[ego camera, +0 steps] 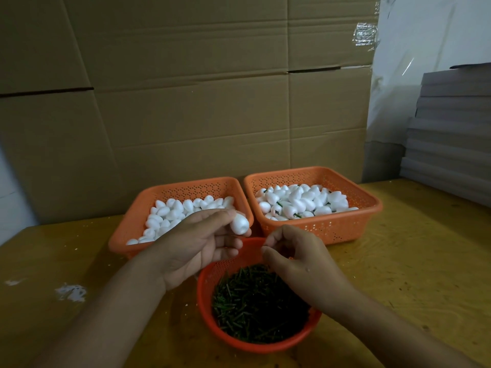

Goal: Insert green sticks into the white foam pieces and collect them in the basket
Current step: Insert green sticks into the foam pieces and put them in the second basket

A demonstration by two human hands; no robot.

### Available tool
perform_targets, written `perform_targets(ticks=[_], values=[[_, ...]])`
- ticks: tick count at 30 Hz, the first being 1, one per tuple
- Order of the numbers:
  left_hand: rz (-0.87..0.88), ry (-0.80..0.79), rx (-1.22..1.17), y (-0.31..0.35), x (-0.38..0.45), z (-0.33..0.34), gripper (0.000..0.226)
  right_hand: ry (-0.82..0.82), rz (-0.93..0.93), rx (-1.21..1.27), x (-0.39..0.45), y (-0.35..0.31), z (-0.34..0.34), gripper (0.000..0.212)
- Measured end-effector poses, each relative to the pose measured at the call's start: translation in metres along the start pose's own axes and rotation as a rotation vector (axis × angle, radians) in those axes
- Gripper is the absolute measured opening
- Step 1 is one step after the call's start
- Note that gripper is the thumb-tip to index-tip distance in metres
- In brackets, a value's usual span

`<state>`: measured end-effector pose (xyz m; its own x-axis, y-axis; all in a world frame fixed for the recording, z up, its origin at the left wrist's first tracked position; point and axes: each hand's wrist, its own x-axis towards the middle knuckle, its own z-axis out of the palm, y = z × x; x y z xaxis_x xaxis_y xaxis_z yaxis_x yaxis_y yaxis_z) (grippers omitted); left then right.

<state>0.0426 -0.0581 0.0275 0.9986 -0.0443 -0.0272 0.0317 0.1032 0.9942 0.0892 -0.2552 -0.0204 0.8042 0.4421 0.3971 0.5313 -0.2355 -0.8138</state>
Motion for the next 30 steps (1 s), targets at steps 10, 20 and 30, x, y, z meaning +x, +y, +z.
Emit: perform_targets(ticks=[10, 20, 30], values=[[0.001, -0.045, -0.085, -0.0007, -0.0020, -0.0014, 0.036, 0.007, 0.009, 0.007, 0.0002, -0.0004, 0.0001, 0.010], [-0.002, -0.091, -0.116, -0.0002, -0.0048, -0.0020, 0.040, 0.004, -0.002, -0.016, 0.0000, -0.0005, 0.0000, 0.010], [-0.014, -0.129, -0.086, -0.0018, -0.0034, -0.0038, 0.040, -0.007, 0.011, 0.001, 0.0000, -0.0010, 0.0004, 0.009]])
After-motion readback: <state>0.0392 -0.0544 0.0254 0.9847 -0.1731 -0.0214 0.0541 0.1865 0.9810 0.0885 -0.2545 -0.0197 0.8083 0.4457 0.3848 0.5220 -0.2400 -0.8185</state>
